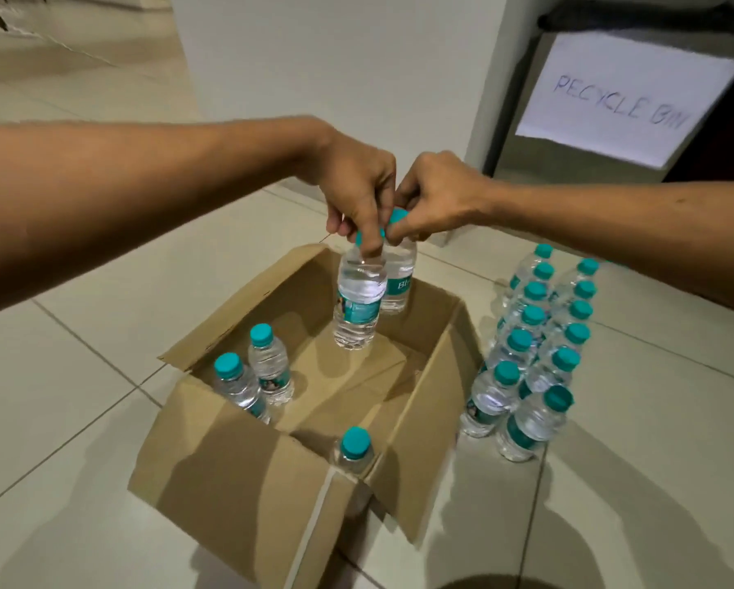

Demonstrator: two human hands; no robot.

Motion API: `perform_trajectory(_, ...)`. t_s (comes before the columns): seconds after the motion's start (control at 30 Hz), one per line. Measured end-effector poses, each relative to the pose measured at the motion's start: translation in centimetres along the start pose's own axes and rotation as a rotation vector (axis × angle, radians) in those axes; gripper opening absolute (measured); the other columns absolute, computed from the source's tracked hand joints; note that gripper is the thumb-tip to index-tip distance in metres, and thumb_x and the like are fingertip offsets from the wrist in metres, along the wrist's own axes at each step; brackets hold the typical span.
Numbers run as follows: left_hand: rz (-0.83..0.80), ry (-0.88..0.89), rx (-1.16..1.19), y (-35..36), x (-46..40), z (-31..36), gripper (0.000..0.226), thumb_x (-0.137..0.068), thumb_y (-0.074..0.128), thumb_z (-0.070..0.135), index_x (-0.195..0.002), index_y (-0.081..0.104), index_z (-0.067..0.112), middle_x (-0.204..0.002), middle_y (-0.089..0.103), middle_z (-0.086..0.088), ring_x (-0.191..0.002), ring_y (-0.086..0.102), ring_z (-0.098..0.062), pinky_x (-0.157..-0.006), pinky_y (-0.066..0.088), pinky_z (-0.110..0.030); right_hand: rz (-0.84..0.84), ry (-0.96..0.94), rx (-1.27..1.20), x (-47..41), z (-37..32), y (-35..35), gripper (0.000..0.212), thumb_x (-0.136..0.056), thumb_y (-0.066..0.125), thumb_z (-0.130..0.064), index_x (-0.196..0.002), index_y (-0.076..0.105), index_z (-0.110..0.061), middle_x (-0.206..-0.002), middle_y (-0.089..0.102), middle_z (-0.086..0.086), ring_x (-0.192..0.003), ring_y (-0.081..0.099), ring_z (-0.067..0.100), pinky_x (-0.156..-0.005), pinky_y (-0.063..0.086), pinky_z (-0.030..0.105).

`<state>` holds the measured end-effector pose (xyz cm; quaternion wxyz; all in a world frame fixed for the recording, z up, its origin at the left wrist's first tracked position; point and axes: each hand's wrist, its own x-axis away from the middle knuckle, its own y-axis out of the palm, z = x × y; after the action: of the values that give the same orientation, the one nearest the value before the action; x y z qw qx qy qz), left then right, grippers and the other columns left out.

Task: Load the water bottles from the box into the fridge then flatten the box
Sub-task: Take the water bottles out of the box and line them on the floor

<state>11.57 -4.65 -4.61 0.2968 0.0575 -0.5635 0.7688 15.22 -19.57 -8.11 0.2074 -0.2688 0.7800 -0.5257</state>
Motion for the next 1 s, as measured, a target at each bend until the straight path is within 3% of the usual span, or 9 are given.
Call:
perform_trajectory(0.13,-0.014,0.085,-0.012,-1.9,-0.4,5.4,0.02,-0.067,0.084,0.013,-0.083,0.075,0.004,-0.067,0.067,-0.008,-0.059,0.06,-0.014,-0.052,0.051,-0.022,0.112,0.077,-0.086,4.4,2.5,-4.0,0.021,-0.064,0.082,-0.031,-0.077,0.078,-0.016,-0.059,0.071,-0.003,-0.055,0.068,0.006,-0.054,0.056,0.019)
perform_trajectory(0.3,0.012,0.21,-0.003,-1.7,-1.7,11.2,0.027,-0.064,0.087,0.014,-0.084,0.073,0.001,-0.059,0.064,-0.007,-0.051,0.057,-0.012,-0.051,0.051,-0.022,0.129,0.139,-0.083,9.2,5.3,-6.8,0.016,-0.064,0.083,-0.028,-0.072,0.076,-0.016,-0.057,0.07,-0.002,-0.057,0.069,0.008,-0.052,0.054,0.019)
perform_trajectory(0.4,-0.002,0.266,0.016,0.0,-2.8,13.2,0.029,-0.063,0.088,0.012,-0.084,0.072,0.0,-0.06,0.064,-0.008,-0.051,0.057,-0.014,-0.05,0.051,-0.023,0.088,0.164,-0.06,12.0,6.6,-7.3,0.015,-0.067,0.084,-0.025,-0.074,0.075,-0.014,-0.054,0.068,-0.006,-0.052,0.067,0.003,-0.048,0.048,0.013)
perform_trajectory(0.6,-0.104,0.356,0.002,4.2,-4.9,15.0,0.022,-0.065,0.087,0.008,-0.077,0.069,0.005,-0.06,0.063,-0.009,-0.049,0.054,-0.014,-0.047,0.048,-0.023,-0.034,0.183,-0.004,16.5,8.1,-6.5,0.015,-0.059,0.077,-0.032,-0.065,0.073,-0.019,-0.054,0.068,-0.004,-0.047,0.064,0.004,-0.052,0.047,0.016)
perform_trajectory(0.73,-0.164,0.368,-0.039,6.9,-6.2,14.9,0.022,-0.065,0.087,0.007,-0.075,0.068,0.004,-0.065,0.064,-0.013,-0.045,0.052,-0.013,-0.049,0.047,-0.026,-0.134,0.169,0.004,18.3,8.2,-5.0,0.012,-0.061,0.081,-0.025,-0.066,0.071,-0.019,-0.05,0.065,-0.009,-0.046,0.063,0.003,-0.053,0.052,0.019)
perform_trajectory(1.0,-0.132,0.338,-0.147,11.3,-8.3,13.3,0.023,-0.06,0.088,0.019,-0.069,0.067,0.017,-0.065,0.068,-0.009,-0.054,0.058,-0.019,-0.051,0.045,-0.021,-0.235,0.09,0.02,18.4,9.2,-1.5,0.016,-0.059,0.081,-0.027,-0.059,0.066,-0.024,-0.052,0.064,-0.01,-0.047,0.059,0.002,-0.051,0.049,0.018)
